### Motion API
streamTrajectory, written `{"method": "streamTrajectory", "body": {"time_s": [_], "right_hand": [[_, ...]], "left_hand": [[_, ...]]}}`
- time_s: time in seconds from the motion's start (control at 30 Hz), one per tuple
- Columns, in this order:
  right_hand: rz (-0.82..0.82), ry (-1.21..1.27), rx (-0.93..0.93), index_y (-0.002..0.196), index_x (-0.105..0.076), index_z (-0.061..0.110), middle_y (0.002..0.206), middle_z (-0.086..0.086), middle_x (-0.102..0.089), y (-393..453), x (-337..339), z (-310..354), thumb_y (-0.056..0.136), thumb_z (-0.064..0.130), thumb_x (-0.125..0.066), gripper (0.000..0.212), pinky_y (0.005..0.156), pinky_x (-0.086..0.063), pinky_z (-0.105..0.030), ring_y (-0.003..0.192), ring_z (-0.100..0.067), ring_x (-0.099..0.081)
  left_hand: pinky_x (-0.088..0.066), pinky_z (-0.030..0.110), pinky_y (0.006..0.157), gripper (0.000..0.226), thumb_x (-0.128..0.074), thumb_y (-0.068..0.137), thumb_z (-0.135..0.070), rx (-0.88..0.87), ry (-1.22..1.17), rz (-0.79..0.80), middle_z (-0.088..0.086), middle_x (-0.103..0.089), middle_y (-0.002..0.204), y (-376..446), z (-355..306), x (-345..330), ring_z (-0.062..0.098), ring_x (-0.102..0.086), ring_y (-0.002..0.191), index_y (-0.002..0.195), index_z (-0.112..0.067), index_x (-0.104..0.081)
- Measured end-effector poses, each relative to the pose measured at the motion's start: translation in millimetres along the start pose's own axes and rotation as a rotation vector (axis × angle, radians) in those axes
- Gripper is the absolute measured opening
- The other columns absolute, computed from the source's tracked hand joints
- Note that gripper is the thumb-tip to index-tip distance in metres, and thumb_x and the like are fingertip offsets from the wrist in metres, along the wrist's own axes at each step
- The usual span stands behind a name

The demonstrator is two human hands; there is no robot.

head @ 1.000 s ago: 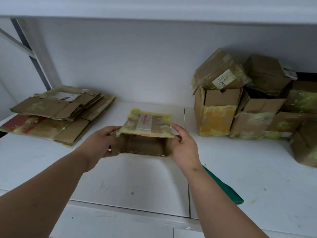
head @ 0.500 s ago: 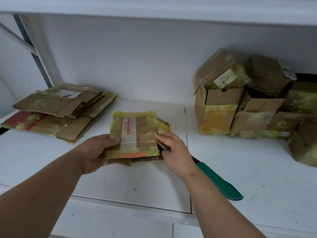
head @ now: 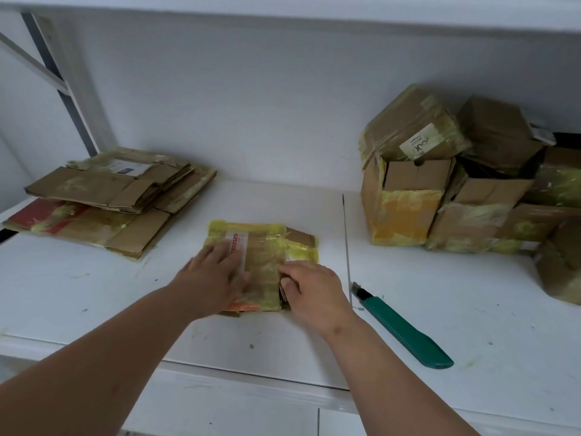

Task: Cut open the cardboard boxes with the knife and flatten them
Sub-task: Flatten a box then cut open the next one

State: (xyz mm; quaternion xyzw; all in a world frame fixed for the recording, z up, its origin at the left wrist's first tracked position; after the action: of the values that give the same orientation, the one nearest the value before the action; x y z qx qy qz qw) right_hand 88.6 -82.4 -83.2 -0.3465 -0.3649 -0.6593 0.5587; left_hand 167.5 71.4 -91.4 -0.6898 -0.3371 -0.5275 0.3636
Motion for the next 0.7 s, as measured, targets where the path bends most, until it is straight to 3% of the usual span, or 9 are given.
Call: {"method": "streamTrajectory", "body": {"time_s": [0.1, 0.17, 0.23, 0.3, 0.4, 0.47, 0.57, 0.63, 0.7], "right_hand": [[0.059, -0.084, -0.023, 0.150, -0.036, 0.031, 0.154, 0.004, -0.030, 1, -7, -7, 0.099, 0.038, -0.048, 0.053, 0.115, -0.028, -0.035, 0.138, -0.020, -0.035], [0.184, -0.208, -0.047, 0.157, -0.017, 0.031, 0.164, 0.005, -0.006, -3, -24, -14, 0.100, 0.045, -0.039, 0.063, 0.122, -0.011, -0.039, 0.150, -0.021, -0.010], [0.248, -0.277, -0.052, 0.158, -0.007, 0.030, 0.166, 0.007, 0.005, -5, -34, -18, 0.101, 0.047, -0.030, 0.064, 0.123, 0.006, -0.045, 0.152, -0.017, 0.008], [0.226, -0.286, -0.047, 0.157, -0.019, 0.029, 0.166, 0.005, -0.007, 0, -29, -16, 0.099, 0.046, -0.034, 0.062, 0.121, 0.012, -0.048, 0.152, -0.016, 0.005], [0.102, -0.313, -0.001, 0.139, -0.049, 0.026, 0.153, 0.004, -0.028, 12, -10, -3, 0.088, 0.045, -0.048, 0.054, 0.121, 0.013, -0.047, 0.147, -0.019, -0.009], [0.085, -0.290, 0.022, 0.140, -0.045, 0.024, 0.160, 0.004, -0.015, 16, -12, -2, 0.088, 0.044, -0.048, 0.056, 0.121, 0.014, -0.044, 0.149, -0.018, 0.000], [0.234, -0.301, -0.012, 0.159, -0.007, 0.025, 0.166, 0.006, 0.013, 14, -37, -16, 0.097, 0.046, -0.032, 0.070, 0.121, 0.014, -0.044, 0.151, -0.014, 0.018], [0.286, -0.333, -0.028, 0.159, -0.003, 0.026, 0.166, 0.006, 0.010, 17, -40, -20, 0.097, 0.050, -0.029, 0.071, 0.121, 0.014, -0.048, 0.152, -0.015, 0.014], [0.222, -0.350, -0.015, 0.157, -0.018, 0.027, 0.165, 0.005, -0.010, 27, -27, -15, 0.093, 0.056, -0.033, 0.072, 0.121, 0.012, -0.051, 0.152, -0.018, -0.003]], "left_hand": [[0.001, 0.048, 0.122, 0.091, -0.019, 0.086, -0.081, 0.067, 0.069, 0.114, -0.007, 0.018, 0.162, 1, 6, -24, 0.023, 0.014, 0.150, 0.155, -0.030, 0.009], [0.003, 0.051, 0.121, 0.090, -0.024, 0.087, -0.079, 0.095, 0.111, 0.133, -0.007, 0.019, 0.162, 0, 9, -27, 0.021, 0.014, 0.150, 0.156, -0.031, 0.009], [0.002, 0.051, 0.121, 0.091, -0.029, 0.087, -0.078, 0.101, 0.129, 0.134, -0.006, 0.014, 0.163, 2, 8, -26, 0.022, 0.011, 0.150, 0.157, -0.029, 0.003], [-0.002, 0.050, 0.121, 0.093, -0.034, 0.086, -0.076, 0.067, 0.178, 0.095, -0.004, 0.007, 0.164, 9, 2, -20, 0.024, 0.005, 0.151, 0.157, -0.023, -0.004], [-0.003, 0.044, 0.122, 0.098, -0.034, 0.087, -0.074, 0.009, 0.192, 0.028, 0.002, 0.005, 0.164, 21, -7, -14, 0.023, 0.006, 0.151, 0.157, -0.016, 0.002], [-0.005, 0.042, 0.123, 0.101, -0.032, 0.086, -0.077, 0.011, 0.135, 0.026, 0.004, 0.005, 0.164, 26, -5, -16, 0.023, 0.007, 0.151, 0.156, -0.013, 0.002], [-0.008, 0.039, 0.123, 0.102, -0.033, 0.083, -0.079, 0.018, 0.098, 0.048, 0.006, -0.003, 0.164, 27, -3, -22, 0.022, 0.003, 0.151, 0.153, -0.009, -0.007], [-0.015, 0.040, 0.121, 0.102, -0.035, 0.081, -0.082, 0.031, 0.127, 0.045, 0.004, -0.008, 0.163, 28, -2, -20, 0.023, -0.005, 0.150, 0.153, -0.015, -0.007], [-0.019, 0.044, 0.118, 0.100, -0.035, 0.080, -0.084, 0.033, 0.187, 0.062, 0.002, -0.010, 0.162, 33, -2, -15, 0.026, -0.013, 0.148, 0.154, -0.027, -0.002]]}}
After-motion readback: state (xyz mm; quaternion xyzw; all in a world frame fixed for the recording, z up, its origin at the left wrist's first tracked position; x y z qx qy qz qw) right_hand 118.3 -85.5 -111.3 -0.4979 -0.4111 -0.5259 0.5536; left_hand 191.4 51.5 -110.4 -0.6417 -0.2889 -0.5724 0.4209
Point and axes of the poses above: each hand's wrist, its own y-axis towards the middle knuckle, its own x-axis out of the back of the hand, z = x × y, the point moved 9 cm from there along y, towards the middle knuckle
